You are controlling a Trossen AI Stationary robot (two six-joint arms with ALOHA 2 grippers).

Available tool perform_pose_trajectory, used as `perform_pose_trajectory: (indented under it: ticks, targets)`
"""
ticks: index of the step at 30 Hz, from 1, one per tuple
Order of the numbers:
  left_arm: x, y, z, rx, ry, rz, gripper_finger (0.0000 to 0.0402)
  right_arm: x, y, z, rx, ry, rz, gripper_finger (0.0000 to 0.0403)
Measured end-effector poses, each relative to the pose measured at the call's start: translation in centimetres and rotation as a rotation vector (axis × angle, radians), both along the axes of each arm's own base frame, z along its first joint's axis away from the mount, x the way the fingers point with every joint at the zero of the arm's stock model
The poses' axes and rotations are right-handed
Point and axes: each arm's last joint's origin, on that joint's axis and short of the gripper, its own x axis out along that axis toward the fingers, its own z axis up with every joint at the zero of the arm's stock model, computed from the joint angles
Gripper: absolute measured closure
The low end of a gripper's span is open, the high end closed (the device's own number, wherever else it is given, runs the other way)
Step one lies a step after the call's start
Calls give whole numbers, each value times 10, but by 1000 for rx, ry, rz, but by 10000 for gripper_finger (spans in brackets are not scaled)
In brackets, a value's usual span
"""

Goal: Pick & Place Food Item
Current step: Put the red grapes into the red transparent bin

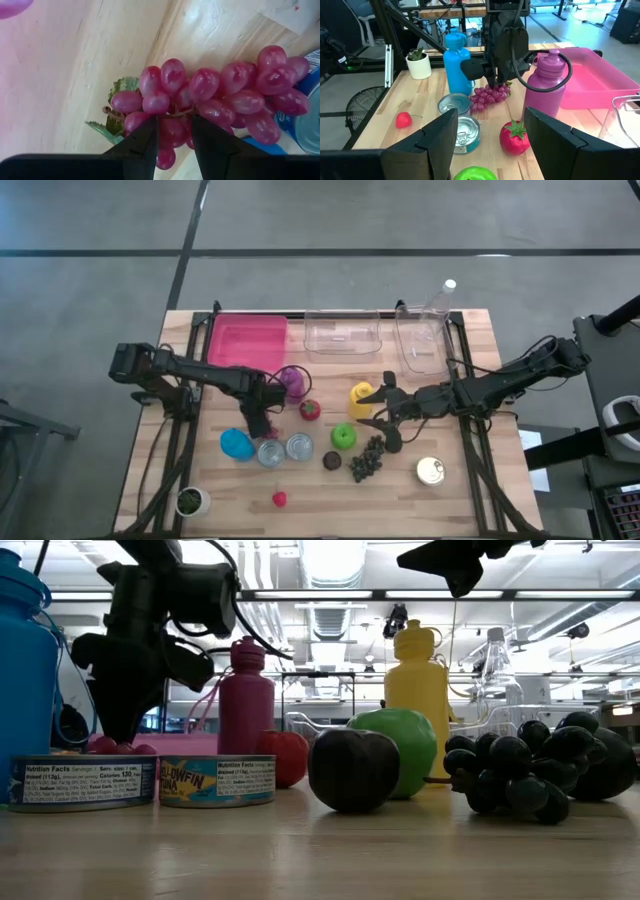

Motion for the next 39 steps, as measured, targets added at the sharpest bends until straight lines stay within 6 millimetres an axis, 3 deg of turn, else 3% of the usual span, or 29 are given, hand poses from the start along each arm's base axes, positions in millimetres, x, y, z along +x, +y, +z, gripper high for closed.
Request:
perform_pose_trajectory:
  ticks: [6,15,21,33,39]
  targets:
    - [0,0,0,0,3,-2,300,0,0,0,0,0,0,179]
    - [-1,0,0,-1,6,-22,392,0,0,0,0,-1,0,179]
    - [-1,0,4,-1,23,-22,395,0,0,0,0,-2,-1,179]
    - [13,0,37,2,-17,-23,397,0,0,0,1,-2,1,179]
    - [10,0,60,2,-35,-23,397,0,0,0,0,-1,0,179]
